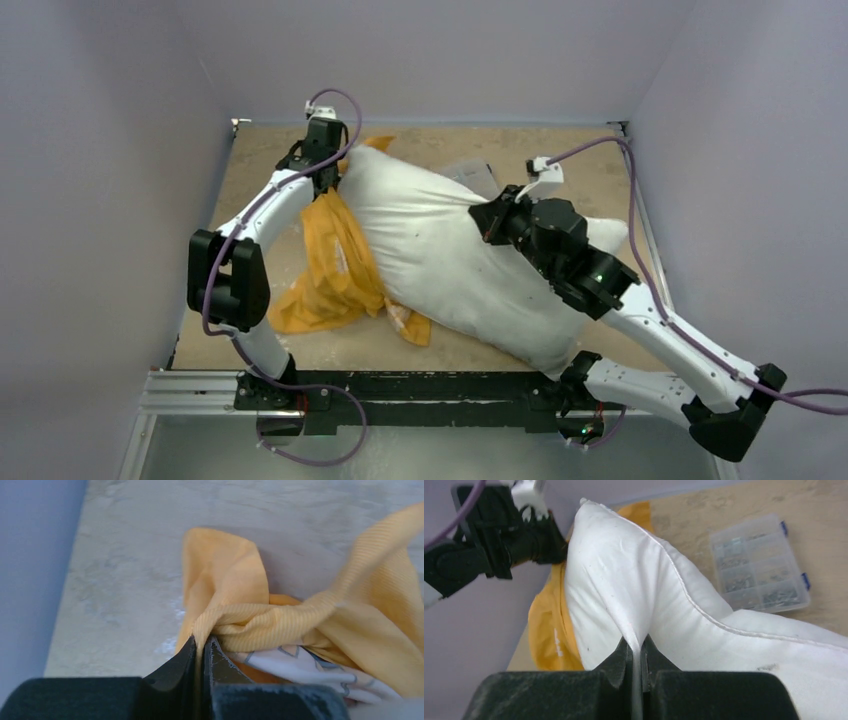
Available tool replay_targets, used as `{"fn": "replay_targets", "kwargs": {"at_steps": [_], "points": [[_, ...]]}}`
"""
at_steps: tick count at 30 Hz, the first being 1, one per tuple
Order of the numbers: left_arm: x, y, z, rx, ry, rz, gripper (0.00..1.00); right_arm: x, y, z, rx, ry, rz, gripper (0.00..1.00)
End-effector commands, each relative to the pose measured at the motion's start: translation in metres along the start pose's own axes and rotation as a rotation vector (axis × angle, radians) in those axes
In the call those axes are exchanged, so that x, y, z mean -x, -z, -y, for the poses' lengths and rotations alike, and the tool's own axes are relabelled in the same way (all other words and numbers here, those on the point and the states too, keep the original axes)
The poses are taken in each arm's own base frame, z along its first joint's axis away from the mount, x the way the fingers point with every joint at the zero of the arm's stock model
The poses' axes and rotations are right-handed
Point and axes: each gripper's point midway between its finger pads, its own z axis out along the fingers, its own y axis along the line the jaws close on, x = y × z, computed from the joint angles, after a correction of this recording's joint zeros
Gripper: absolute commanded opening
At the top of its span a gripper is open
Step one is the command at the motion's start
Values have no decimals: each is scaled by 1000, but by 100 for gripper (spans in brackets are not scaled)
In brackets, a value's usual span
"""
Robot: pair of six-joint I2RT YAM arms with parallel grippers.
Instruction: Remove the pillowcase from the pillow
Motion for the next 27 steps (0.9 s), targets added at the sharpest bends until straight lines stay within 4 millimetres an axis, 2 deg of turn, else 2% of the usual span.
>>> {"fn": "replay_targets", "kwargs": {"at_steps": [1, 5, 9, 13, 16, 19, 21, 24, 26, 27], "points": [[2, -21, -81, 295, 59, 18, 0, 111, 58, 3, -73, -172, 338, 0], [-6, -30, -97, 323, 95, -3, 0, 128, 77, 14, -128, -286, 401, 0], [-8, -34, -89, 274, 110, -16, 0, 136, 87, 23, -171, -367, 441, 0], [1, -25, -89, 252, 135, 5, 0, 143, 92, 31, -210, -444, 485, 0], [19, -8, -90, 218, 159, 59, 0, 145, 84, 33, -242, -456, 501, 0], [39, 12, -87, 170, 160, 114, 0, 139, 60, 40, -337, -460, 496, 0], [53, 29, -80, 142, 138, 155, 0, 139, 41, 52, -416, -448, 505, 0], [72, 64, -64, 120, 60, 240, 0, 164, 19, 88, -503, -406, 566, 0], [82, 89, -58, 134, 13, 308, 0, 192, 24, 111, -522, -376, 646, 0], [85, 101, -57, 138, 1, 339, 0, 208, 33, 118, -524, -374, 695, 0]]}}
